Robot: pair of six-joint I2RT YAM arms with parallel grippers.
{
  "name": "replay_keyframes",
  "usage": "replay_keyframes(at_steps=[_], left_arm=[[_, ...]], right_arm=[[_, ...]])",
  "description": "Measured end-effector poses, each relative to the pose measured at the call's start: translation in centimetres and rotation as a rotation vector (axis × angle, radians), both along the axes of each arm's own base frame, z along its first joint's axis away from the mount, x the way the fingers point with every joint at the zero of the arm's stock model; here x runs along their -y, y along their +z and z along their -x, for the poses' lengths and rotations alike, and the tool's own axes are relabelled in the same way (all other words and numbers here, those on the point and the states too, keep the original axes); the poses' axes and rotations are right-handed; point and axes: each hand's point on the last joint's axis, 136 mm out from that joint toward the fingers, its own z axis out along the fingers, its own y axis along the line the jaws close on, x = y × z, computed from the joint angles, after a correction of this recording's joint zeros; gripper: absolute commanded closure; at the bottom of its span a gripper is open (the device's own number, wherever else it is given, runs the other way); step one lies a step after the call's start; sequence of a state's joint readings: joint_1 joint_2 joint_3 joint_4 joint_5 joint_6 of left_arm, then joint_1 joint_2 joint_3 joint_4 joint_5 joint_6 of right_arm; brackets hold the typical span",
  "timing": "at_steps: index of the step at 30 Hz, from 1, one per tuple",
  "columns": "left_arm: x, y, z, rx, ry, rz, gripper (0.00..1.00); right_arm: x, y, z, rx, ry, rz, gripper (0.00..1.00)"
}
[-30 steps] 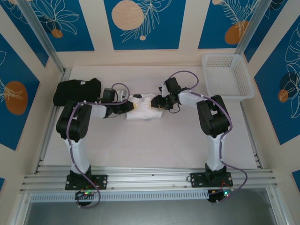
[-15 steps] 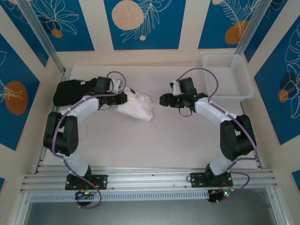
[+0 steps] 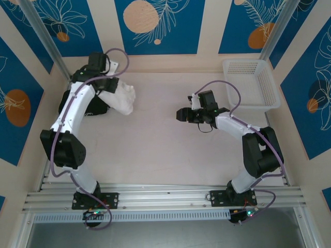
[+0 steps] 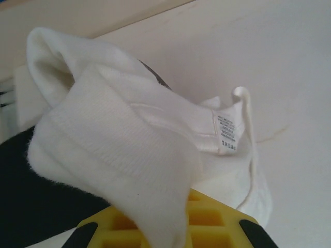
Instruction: Fold the inside-out t-shirt
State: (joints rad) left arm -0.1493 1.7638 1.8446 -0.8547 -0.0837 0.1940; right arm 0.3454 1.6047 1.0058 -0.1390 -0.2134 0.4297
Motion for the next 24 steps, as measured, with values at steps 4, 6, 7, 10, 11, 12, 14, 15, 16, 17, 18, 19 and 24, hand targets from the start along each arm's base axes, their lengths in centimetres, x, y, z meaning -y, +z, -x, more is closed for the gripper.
replay_keyframes(at_steps=[4, 6, 7, 10, 11, 12, 14, 15, 16, 17, 18, 19, 24], left_arm=[[-3.3, -0.3, -1.2, -0.02, 0.034, -0.043, 1.0], [-5.1, -0.6, -1.8, -0.031, 0.058, -0.054, 1.0], [-6.2, -0.9, -2.1, -0.035, 0.074, -0.056, 1.0], [-9.4, -2.1, -2.6, -0.055, 0.13, -0.053, 1.0], [-10.7, -2.6, -3.0, -0.058, 0.154, -0.053, 1.0], [-11.8, -3.1, -3.3, -0.058, 0.173, -0.053, 1.0], [-14.4, -4.6, -4.2, -0.064, 0.223, -0.057, 1.0], [-15.6, -5.5, -4.7, -0.069, 0.247, -0.062, 1.0], [-17.0, -6.8, -5.2, -0.079, 0.276, -0.073, 0.94], [-18.2, -8.0, -5.5, -0.091, 0.303, -0.088, 0.89], [-19.5, -9.2, -5.8, -0.103, 0.331, -0.104, 0.82], [-20.8, -10.6, -6.0, -0.12, 0.36, -0.121, 0.68], [-25.8, -15.4, -5.6, -0.188, 0.509, -0.196, 0.36]], right_arm=[[0.0, 0.1, -0.1, 0.004, 0.0, -0.001, 0.42], [0.0, 0.1, -0.1, 0.005, 0.0, -0.001, 0.42], [0.0, 0.1, -0.1, 0.005, 0.0, -0.001, 0.42], [0.0, 0.0, -0.1, 0.004, 0.0, -0.001, 0.42], [0.0, 0.0, -0.1, 0.003, 0.0, 0.0, 0.42], [0.0, -0.1, -0.1, 0.001, 0.0, 0.0, 0.42], [0.0, -0.2, -0.1, -0.002, 0.0, 0.002, 0.42], [0.0, -0.3, -0.1, -0.004, 0.0, 0.002, 0.42], [0.0, -0.4, -0.1, -0.005, 0.0, 0.004, 0.42], [0.0, -0.4, -0.1, -0.007, 0.0, 0.005, 0.42], [0.0, -0.5, 0.0, -0.009, -0.001, 0.006, 0.42], [0.0, -0.5, 0.0, -0.011, -0.002, 0.008, 0.42], [0.0, -0.8, 0.3, -0.021, 0.001, 0.024, 0.42]])
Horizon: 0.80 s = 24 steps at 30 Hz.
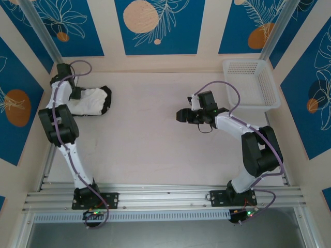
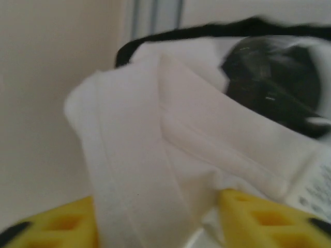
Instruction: Fold the inside-out t-shirt
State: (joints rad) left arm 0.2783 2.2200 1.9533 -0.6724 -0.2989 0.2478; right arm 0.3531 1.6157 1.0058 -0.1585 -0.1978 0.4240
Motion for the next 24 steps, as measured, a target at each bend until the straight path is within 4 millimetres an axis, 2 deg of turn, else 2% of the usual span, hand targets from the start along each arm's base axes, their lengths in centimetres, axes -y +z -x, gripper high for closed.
replay_keyframes(at_steps=[2, 6, 10, 11, 13, 16, 17, 19, 21, 22, 24], left_arm=[[-1.0, -0.2, 0.4, -0.007, 0.044, -0.023, 0.25], [-1.6, 1.0, 0.7, 0.028, 0.12, -0.032, 0.18], [-0.4, 4.1, 1.7, 0.117, 0.183, 0.044, 0.15], [0.3, 5.3, 2.4, 0.157, 0.191, 0.084, 0.13], [2.3, 7.9, 4.0, 0.242, 0.197, 0.175, 0.1], [5.9, 12.3, 7.1, 0.437, 0.177, 0.335, 0.07], [7.3, 13.7, 8.3, 0.512, 0.163, 0.392, 0.07], [9.9, 15.5, 10.6, 0.64, 0.127, 0.496, 0.07], [12.3, 15.7, 12.4, 0.724, 0.089, 0.586, 0.07], [13.5, 15.2, 13.3, 0.751, 0.067, 0.626, 0.07], [16.0, 12.9, 14.6, 0.754, 0.035, 0.686, 0.07]], right_arm=[[0.1, -0.2, 0.2, -0.007, -0.002, 0.013, 0.42], [0.4, -0.5, 0.3, -0.017, -0.007, 0.04, 0.42], [1.2, -0.3, 0.4, 0.0, -0.022, 0.091, 0.38], [1.5, 0.0, 0.4, 0.014, -0.027, 0.112, 0.35], [2.4, 1.1, 0.5, 0.061, -0.047, 0.166, 0.22], [3.7, 4.0, 0.9, 0.175, -0.077, 0.255, 0.04], [4.3, 5.5, 1.0, 0.225, -0.093, 0.281, 0.01], [5.4, 8.3, 1.4, 0.326, -0.126, 0.32, 0.01], [6.9, 10.7, 2.0, 0.407, -0.175, 0.347, 0.01], [7.8, 11.4, 2.2, 0.436, -0.206, 0.362, 0.01], [10.0, 12.1, 2.6, 0.478, -0.277, 0.399, 0.01]])
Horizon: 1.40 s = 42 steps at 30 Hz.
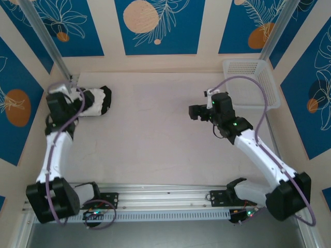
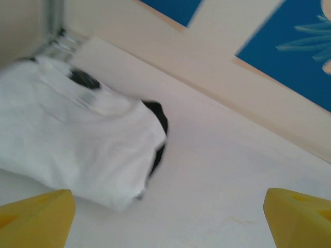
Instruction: Fold the inside-out t-shirt
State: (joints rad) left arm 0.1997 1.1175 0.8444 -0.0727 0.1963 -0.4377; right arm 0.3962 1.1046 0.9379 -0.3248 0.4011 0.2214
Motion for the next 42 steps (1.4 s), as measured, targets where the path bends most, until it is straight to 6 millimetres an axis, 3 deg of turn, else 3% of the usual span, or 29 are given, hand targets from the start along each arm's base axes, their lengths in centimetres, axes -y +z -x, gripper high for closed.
replay_keyframes(at_steps=[3, 6, 10, 13, 20, 28, 35, 42], left_arm=[[3.4, -4.9, 2.0, -0.054, -0.058, -0.015, 0.07], [5.2, -8.7, 3.3, -0.109, -0.075, -0.111, 0.07], [4.2, -10.7, 3.3, -0.12, -0.019, -0.269, 0.05], [3.1, -11.6, 2.5, -0.113, 0.011, -0.38, 0.02], [2.8, -15.7, 1.8, -0.089, -0.03, -0.523, 0.0], [3.5, -17.7, 0.4, -0.013, -0.077, -0.576, 0.01], [3.8, -15.7, -1.3, 0.047, -0.069, -0.58, 0.0], [3.8, -15.6, -1.3, 0.048, -0.069, -0.58, 0.0]], right_arm=[[3.2, -1.4, 0.2, 0.019, -0.102, 0.032, 0.01], [5.6, -5.2, 0.1, 0.014, -0.165, 0.065, 0.01], [8.1, -11.5, 0.8, -0.031, -0.201, 0.125, 0.01], [9.5, -13.9, 1.0, -0.047, -0.226, 0.149, 0.01], [10.3, -14.5, -0.9, 0.035, -0.252, 0.105, 0.01], [9.2, -14.6, -3.3, 0.111, -0.194, 0.059, 0.01], [10.2, -16.4, -4.5, 0.109, -0.178, 0.005, 0.01], [10.0, -15.9, -4.8, 0.131, -0.153, -0.028, 0.01]])
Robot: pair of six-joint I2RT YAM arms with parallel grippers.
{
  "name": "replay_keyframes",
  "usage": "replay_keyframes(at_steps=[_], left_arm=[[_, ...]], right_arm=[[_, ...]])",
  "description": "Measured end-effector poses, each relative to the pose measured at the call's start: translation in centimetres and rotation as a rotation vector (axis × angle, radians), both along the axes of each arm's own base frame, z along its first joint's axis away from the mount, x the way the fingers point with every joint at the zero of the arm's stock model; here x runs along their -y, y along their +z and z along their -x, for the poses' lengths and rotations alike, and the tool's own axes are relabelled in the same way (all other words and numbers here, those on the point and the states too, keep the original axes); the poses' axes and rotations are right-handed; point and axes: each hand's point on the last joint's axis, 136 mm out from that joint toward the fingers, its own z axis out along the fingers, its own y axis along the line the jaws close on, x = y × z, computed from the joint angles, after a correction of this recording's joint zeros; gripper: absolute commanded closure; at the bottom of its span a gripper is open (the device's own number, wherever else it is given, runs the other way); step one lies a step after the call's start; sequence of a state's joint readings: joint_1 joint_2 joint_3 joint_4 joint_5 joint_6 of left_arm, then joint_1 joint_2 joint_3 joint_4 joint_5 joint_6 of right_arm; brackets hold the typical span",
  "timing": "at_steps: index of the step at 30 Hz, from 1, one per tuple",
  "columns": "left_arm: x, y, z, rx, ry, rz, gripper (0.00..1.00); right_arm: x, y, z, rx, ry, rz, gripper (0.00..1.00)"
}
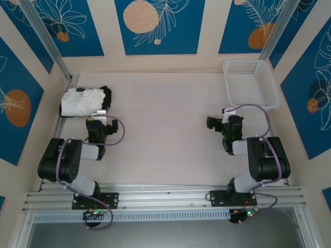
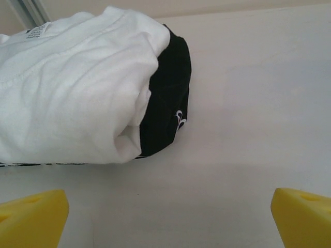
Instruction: Fold the inside-out t-shirt
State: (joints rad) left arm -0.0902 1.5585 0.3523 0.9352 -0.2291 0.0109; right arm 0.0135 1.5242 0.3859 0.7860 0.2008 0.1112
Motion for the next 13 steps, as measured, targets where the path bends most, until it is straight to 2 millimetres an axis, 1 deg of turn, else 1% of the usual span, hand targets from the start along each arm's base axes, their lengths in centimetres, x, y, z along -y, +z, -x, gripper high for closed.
replay_keyframes(at_steps=[13], left_arm=[[0.0, 0.0, 0.0, 0.0, 0.0, 0.0, 0.0]], right_arm=[[-0.2, 0.25, -0.1, 0.011, 0.01, -0.004, 0.01]])
